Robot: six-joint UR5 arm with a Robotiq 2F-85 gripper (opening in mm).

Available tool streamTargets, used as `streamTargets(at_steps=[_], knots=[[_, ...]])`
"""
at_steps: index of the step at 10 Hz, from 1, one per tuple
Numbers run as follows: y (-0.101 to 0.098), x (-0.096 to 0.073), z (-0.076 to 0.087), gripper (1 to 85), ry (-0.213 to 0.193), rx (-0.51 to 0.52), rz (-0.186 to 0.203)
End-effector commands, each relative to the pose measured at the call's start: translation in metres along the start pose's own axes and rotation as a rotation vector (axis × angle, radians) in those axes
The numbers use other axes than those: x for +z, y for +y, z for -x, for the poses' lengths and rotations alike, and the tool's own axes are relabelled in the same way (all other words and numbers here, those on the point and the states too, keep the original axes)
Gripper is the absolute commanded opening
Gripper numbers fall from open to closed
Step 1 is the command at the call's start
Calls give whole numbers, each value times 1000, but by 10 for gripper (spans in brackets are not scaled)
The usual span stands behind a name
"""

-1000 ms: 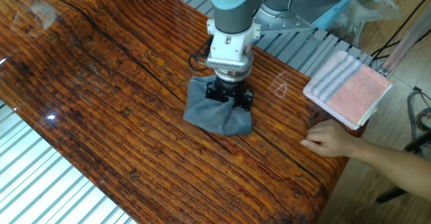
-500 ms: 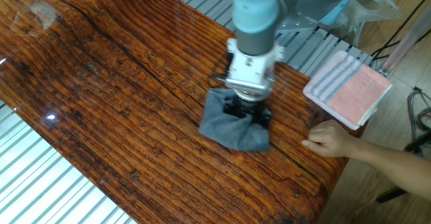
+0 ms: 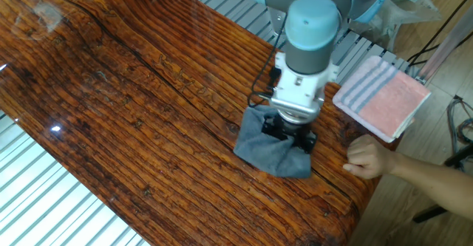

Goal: Clean the table with a cloth

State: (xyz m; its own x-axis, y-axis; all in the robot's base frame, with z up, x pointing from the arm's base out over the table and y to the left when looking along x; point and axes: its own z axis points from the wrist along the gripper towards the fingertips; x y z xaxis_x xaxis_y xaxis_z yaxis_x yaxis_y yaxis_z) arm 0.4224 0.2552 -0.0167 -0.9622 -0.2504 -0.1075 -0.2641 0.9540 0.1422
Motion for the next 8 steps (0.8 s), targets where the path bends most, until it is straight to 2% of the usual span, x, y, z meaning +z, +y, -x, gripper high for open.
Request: streamTargets(at_steps=[1,2,3,4,5,7,8], knots=[[0,-5,12,10,-10,-14,26],[-10,-14,7,10,5,-27,19],[-19,-20,0,10,16,-29,-10],[-33,-21,-3,10,27,-44,-61],[-28,-21,-5,10,34,-17,-45],[-35,-21,11,10,-27,18,-72],[-33,-21,12,10,-33,37,-63]])
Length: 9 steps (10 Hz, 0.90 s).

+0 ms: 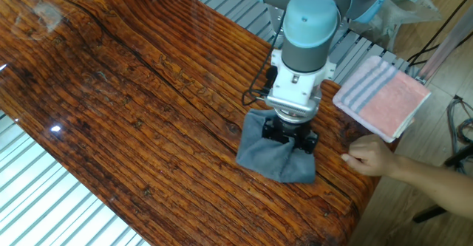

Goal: Clean the table with a cloth

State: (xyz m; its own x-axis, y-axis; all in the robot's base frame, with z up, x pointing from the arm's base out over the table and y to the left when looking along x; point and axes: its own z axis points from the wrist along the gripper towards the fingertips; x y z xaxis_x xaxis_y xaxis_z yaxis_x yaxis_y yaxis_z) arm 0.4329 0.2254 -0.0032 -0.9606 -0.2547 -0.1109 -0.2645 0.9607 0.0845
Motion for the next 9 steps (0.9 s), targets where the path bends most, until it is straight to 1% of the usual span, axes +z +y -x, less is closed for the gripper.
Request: streamTargets(at_steps=[1,2,4,5,6,7,8,9], knots=[[-7,-3,7,10,-25,50,-14],[-6,-3,8,10,-28,38,-13],[-8,-3,4,10,-13,15,-21],[1,8,26,10,-14,16,-12],[5,12,41,10,-12,14,-7],[7,16,51,10,-17,1,5],[-1,20,61,10,-17,-27,5],[-11,18,69,10,-10,-52,9]])
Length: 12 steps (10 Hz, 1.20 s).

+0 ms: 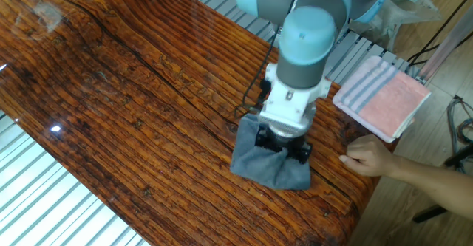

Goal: Clean the table with a cloth

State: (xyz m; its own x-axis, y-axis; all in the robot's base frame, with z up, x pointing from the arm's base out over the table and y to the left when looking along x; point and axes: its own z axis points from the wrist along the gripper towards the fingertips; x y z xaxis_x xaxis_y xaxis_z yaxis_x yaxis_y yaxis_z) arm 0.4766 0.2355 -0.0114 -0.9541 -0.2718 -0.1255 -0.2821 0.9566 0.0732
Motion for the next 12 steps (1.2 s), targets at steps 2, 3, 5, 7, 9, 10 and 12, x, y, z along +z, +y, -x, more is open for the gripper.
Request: streamTargets(at_steps=[2,3,5,7,9,10,12], knots=[[-9,-5,31,10,19,-38,3],[-3,-7,35,10,23,-33,-9],[3,-6,46,10,11,-46,9],[-13,0,53,10,-2,-110,1],[-37,3,53,10,-1,-169,-38],[-54,3,52,10,-3,-204,-41],[-104,-5,43,10,16,-288,-84]])
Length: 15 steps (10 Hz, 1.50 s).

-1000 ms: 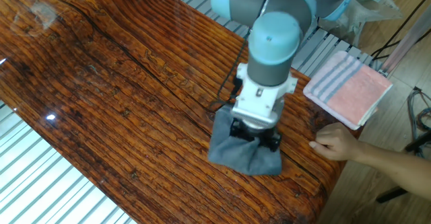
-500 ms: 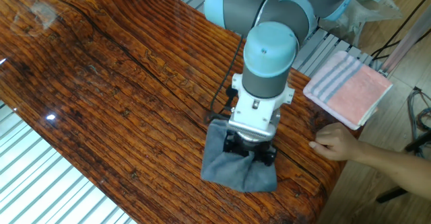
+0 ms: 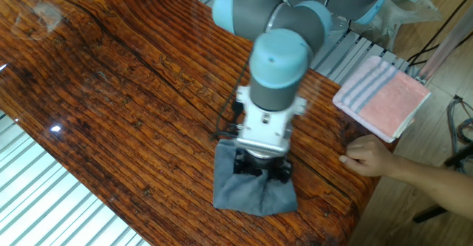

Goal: Clean the table with a cloth

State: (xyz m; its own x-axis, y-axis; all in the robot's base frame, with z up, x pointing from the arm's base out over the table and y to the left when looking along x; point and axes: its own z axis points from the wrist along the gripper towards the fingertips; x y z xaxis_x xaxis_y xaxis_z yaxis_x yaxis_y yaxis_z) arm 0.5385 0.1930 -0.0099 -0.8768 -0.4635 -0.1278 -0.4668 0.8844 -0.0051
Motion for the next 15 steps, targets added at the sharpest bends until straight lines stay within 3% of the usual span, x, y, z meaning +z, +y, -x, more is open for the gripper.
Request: streamTargets(at_steps=[1,3,5,6,7,8,9,10,11,12,14,15], knots=[[-59,-4,-21,10,11,-110,-60],[-87,-1,-34,10,5,-189,-120],[-112,-6,-46,10,35,-285,-197],[-93,-9,-45,10,50,-228,-157],[-69,-10,-47,10,63,-111,-85],[-42,-8,-44,10,46,56,14],[-31,-9,-27,10,-14,167,57],[-40,-8,-22,10,-35,204,25],[-39,-8,-21,10,-39,224,32],[-44,-8,-24,10,-29,208,10],[-42,-10,-25,10,-16,134,45],[-73,-13,-29,10,0,91,24]])
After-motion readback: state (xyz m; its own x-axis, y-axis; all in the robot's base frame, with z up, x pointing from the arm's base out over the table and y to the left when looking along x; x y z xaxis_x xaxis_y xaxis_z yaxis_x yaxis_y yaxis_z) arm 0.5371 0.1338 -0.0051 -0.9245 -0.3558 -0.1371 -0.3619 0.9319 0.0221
